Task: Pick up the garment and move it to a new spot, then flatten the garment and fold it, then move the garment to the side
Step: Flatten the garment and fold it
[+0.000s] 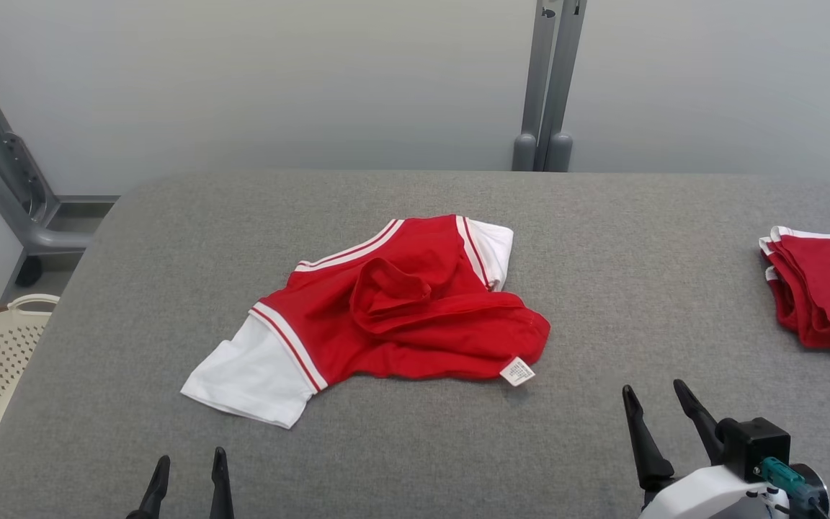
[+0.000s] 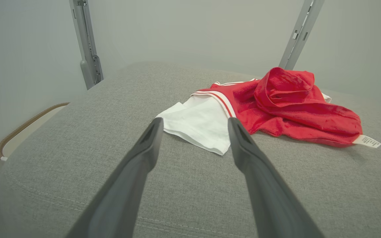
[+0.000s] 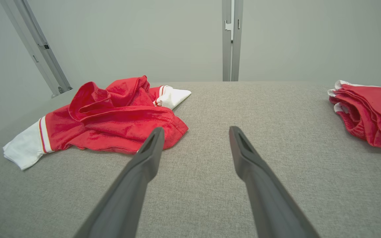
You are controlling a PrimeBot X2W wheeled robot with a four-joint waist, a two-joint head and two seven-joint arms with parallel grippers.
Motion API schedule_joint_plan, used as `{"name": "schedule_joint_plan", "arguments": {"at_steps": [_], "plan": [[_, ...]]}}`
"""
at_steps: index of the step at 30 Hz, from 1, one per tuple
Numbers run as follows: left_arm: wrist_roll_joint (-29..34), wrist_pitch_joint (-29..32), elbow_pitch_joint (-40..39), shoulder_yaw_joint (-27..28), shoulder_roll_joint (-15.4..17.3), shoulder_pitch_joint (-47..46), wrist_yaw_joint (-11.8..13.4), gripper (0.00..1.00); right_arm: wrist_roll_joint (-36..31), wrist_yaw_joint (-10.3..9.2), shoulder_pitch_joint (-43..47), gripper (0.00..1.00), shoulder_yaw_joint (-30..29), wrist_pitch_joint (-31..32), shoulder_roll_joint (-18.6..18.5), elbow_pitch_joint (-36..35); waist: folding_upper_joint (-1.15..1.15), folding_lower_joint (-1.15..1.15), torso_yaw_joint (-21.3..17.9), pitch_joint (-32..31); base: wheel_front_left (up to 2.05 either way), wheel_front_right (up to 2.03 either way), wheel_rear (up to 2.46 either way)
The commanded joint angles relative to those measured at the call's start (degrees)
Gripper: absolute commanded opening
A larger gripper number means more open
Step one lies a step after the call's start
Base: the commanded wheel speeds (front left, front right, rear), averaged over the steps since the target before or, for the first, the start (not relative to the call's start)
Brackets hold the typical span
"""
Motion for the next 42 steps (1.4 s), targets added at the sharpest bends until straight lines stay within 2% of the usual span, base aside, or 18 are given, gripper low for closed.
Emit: {"name": "schedule_joint_plan", "arguments": {"at_steps": [1,23,29,34,39,40,42], "plan": [[0.4,-0.1,0.6,-0.1,0.4,0.8,-0.1,1.00,-0.8,-0.03,1.0,1.00,-0.1,0.4,-0.1,0.1,0.00,0.00,-0.2,-0.1,0.00,0.00,0.00],[0.1,-0.5,2.9,-0.2,1.0,-1.9,-0.5,1.00,-2.5,-0.03,0.6,1.00,0.9,2.4,-0.1,-1.6,0.00,0.00,-1.3,0.7,0.00,0.00,0.00],[-0.2,1.9,5.0,0.1,2.3,-5.0,-0.3,1.00,-4.3,-0.03,-1.3,1.00,2.3,6.4,-0.3,-2.6,0.00,0.00,-1.3,1.7,0.00,0.00,0.00],[1.0,6.4,8.4,-0.6,4.0,-10.8,-0.2,1.00,-3.9,-0.04,-7.9,1.00,6.8,14.8,-4.7,-1.7,0.00,0.00,-1.9,4.0,0.00,0.00,0.00],[1.3,12.2,13.4,-0.9,5.8,-18.4,-0.2,1.00,-0.6,-0.05,-17.7,1.00,12.8,23.9,-10.7,-0.8,0.00,0.00,-2.4,7.7,0.00,0.00,0.00],[1.3,14.5,15.6,-0.9,6.5,-21.8,-0.3,1.00,0.3,-0.05,-21.5,1.00,14.9,26.3,-13.1,-0.7,0.00,0.00,-2.4,9.5,0.00,0.00,0.00],[1.7,17.1,18.6,-0.8,7.3,-24.8,0.6,1.00,0.1,-0.06,-25.4,1.00,17.1,27.2,-15.7,-0.9,0.00,0.00,-2.3,11.3,0.00,0.00,0.00]]}}
